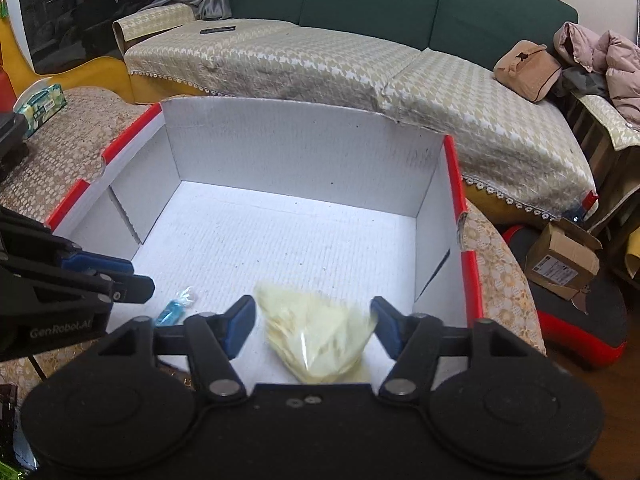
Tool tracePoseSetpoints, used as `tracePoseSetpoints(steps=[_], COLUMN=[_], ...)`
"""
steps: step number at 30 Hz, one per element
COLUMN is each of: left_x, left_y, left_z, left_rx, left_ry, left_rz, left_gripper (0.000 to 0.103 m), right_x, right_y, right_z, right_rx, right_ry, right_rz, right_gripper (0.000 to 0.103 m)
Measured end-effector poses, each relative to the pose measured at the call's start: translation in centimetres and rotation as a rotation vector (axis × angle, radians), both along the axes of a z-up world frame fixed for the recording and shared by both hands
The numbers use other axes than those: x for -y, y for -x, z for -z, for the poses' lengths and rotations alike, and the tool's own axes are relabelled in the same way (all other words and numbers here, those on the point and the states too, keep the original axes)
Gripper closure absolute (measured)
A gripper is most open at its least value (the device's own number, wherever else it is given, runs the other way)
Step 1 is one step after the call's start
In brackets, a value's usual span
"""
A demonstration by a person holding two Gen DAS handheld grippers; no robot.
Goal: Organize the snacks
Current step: 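Carry both snacks into the red box and open both tools, then move both tools back to the snack pile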
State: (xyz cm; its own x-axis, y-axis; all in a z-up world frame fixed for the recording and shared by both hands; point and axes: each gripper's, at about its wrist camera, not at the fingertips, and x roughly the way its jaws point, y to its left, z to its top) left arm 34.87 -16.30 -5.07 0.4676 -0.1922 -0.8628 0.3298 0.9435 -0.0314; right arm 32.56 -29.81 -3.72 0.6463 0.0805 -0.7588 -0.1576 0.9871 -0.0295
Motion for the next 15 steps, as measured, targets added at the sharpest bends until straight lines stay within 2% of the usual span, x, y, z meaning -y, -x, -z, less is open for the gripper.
tracePoseSetpoints(steps=[1,8,15], left_x=[-0.2,-1.1,-2.1], left_y=[0.2,1.8,4.4], left_z=[-0.3,-2.9,-5.7], left_rx=[0.009,0.065,0.114], left_ry=[0.006,0.039,0.077], left_rz=[-0.001,-0.013,-0.015], left_gripper=[0.064,0.045,0.04], right_x=[0.0,0.5,0.6], right_y=[0.1,2.0,4.6], right_z=[-0.1,-2.1,-4.6], right_rx=[0.005,0.04,0.074], right_ry=[0.0,-0.046,-0.091], right_rz=[0.0,0.012,0.019], right_gripper=[0.023,0.02,0.019])
